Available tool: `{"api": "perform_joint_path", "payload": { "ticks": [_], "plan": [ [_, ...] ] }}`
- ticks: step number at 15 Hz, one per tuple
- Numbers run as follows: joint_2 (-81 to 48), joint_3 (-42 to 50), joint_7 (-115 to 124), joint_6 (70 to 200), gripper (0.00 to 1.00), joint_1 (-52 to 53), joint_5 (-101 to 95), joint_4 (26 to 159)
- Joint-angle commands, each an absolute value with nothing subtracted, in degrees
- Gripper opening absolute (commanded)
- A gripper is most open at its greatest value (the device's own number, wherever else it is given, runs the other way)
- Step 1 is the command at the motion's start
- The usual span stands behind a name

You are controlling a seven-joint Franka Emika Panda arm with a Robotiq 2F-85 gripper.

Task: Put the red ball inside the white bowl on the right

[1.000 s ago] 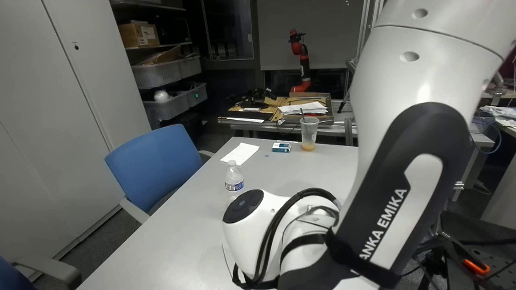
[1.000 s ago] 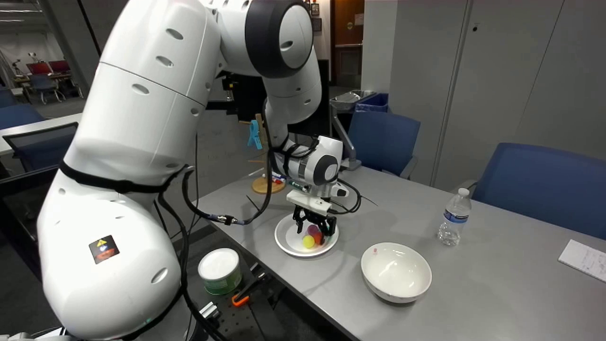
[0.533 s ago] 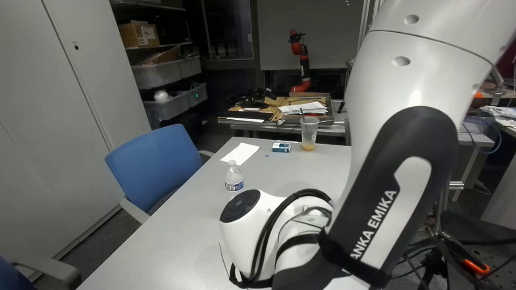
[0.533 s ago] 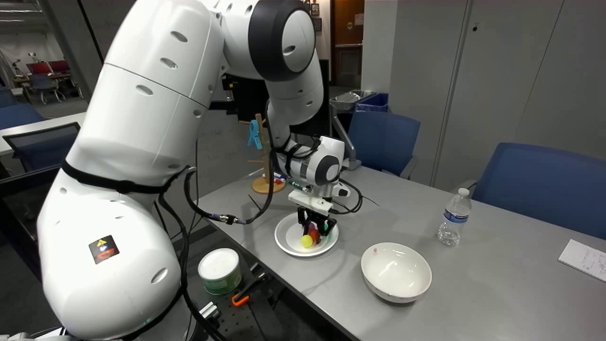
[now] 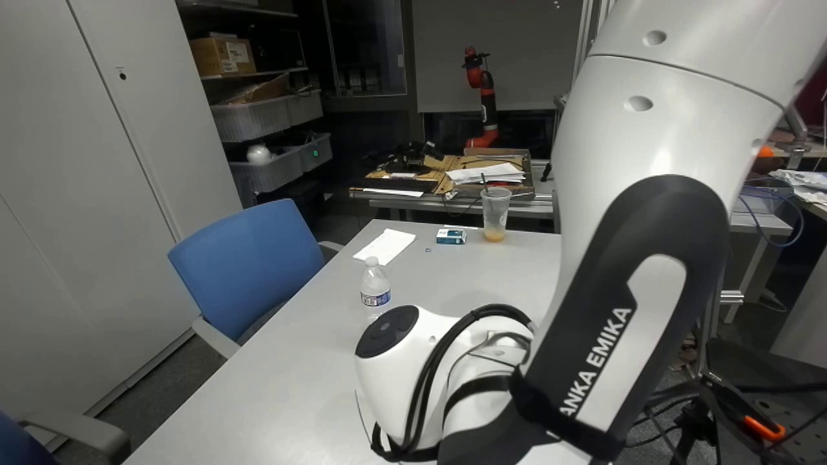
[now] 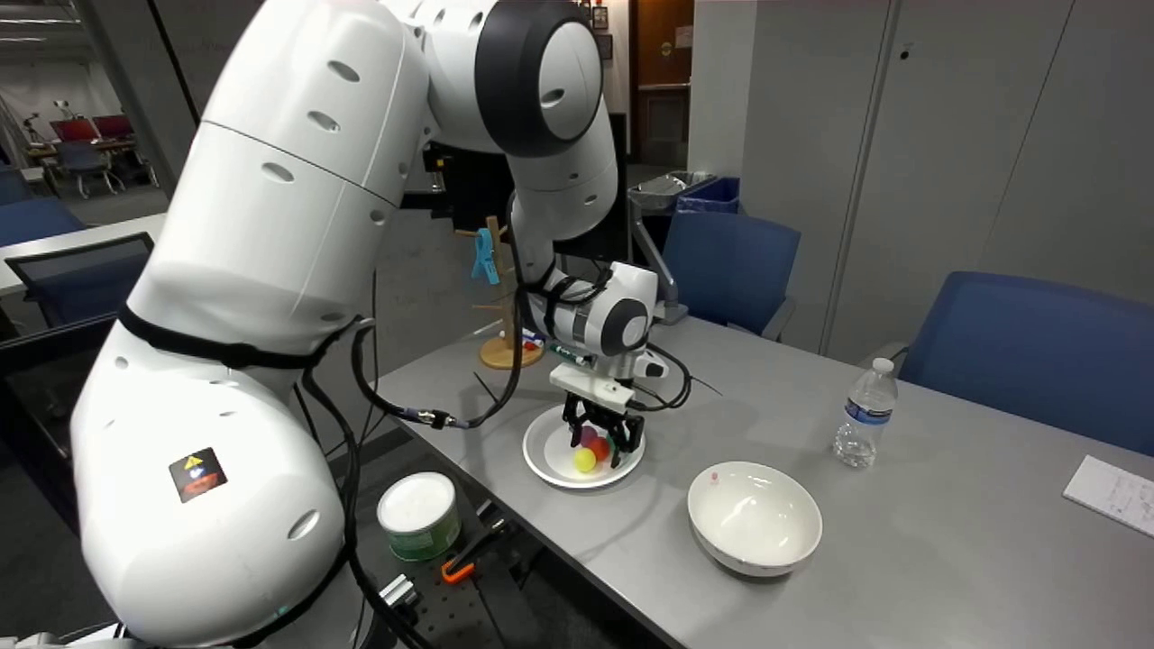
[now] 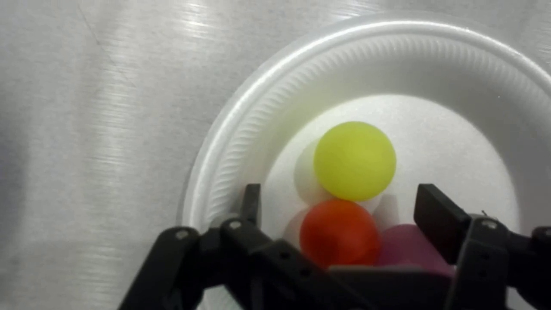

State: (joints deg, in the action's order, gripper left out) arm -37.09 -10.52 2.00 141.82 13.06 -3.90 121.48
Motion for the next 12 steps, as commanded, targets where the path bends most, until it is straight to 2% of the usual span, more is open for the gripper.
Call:
{"api": "perform_joint_path", "payload": {
  "ticks": [1, 12],
  "plan": [
    [-37.52, -10.05, 2.83, 141.34, 0.88, 14.06, -3.28, 121.56],
    [-37.48, -6.84, 3.46, 141.83, 0.85, 17.67, -9.54, 119.53]
  ]
}}
